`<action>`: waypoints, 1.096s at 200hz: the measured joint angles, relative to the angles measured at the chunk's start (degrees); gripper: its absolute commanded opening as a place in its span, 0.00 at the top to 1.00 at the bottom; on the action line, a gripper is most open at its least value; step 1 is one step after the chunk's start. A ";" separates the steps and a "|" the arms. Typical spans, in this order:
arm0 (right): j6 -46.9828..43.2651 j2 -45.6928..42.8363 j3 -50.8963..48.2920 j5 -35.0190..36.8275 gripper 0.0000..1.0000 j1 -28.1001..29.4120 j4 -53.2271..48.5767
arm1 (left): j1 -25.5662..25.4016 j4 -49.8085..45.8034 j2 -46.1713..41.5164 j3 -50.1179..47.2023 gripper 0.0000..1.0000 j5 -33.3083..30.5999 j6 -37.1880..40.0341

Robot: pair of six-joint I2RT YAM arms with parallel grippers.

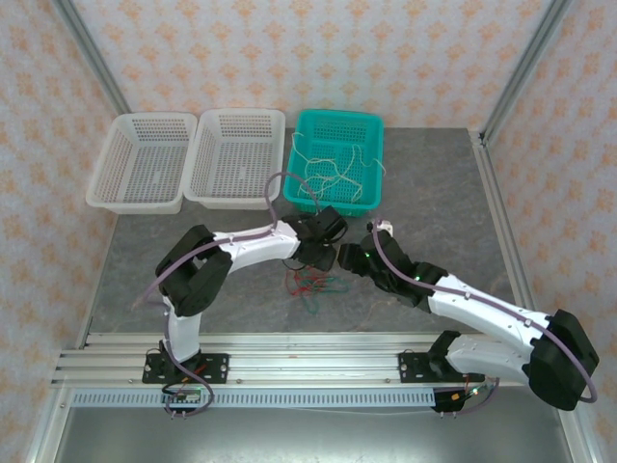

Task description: Untangle the cables

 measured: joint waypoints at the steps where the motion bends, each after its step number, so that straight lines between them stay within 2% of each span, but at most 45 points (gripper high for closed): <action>1: 0.02 -0.02 -0.02 0.02 0.36 0.00 0.00 | -0.02 -0.04 0.02 0.00 0.66 0.00 0.04; 11: 0.17 -0.13 -0.26 0.26 0.36 0.00 0.00 | -0.13 -0.57 0.20 0.00 0.68 -0.24 0.15; 23: 0.24 -0.13 -0.26 0.37 0.37 0.00 -0.02 | -0.13 -1.01 0.24 0.00 0.76 -0.68 0.31; 56: 0.39 -0.44 -0.26 0.68 0.36 -0.22 -0.04 | -0.13 -0.87 0.20 -0.15 1.00 -1.60 0.28; 78: 0.37 -0.90 -0.33 0.66 0.36 -0.35 0.04 | -0.11 -0.52 -1.51 -1.22 1.00 -1.79 -0.28; 102: 0.09 -1.66 -1.97 -1.38 0.36 -0.37 1.90 | -0.07 -0.17 -7.28 -2.38 1.00 -1.44 -1.38; 134: -1.22 -0.81 -4.90 -9.29 0.31 -0.37 7.02 | 0.59 1.92 -14.64 -2.34 1.00 1.22 -3.06; 150: -2.14 0.94 -4.98 -13.35 0.25 -0.37 10.10 | 0.87 3.02 -15.85 -2.32 1.00 3.06 -4.09; 171: -2.71 3.93 -4.98 -17.42 0.24 -0.31 14.16 | 0.94 4.13 -15.98 -2.32 1.00 5.77 -5.73; 199: -3.58 9.05 -4.98 -18.95 0.37 -0.31 18.16 | 1.07 5.42 -17.27 -2.36 1.00 8.63 -7.52; 219: -3.85 12.98 -5.01 -19.04 0.58 -0.35 19.98 | 2.03 6.27 -19.74 -2.75 1.00 10.27 -9.27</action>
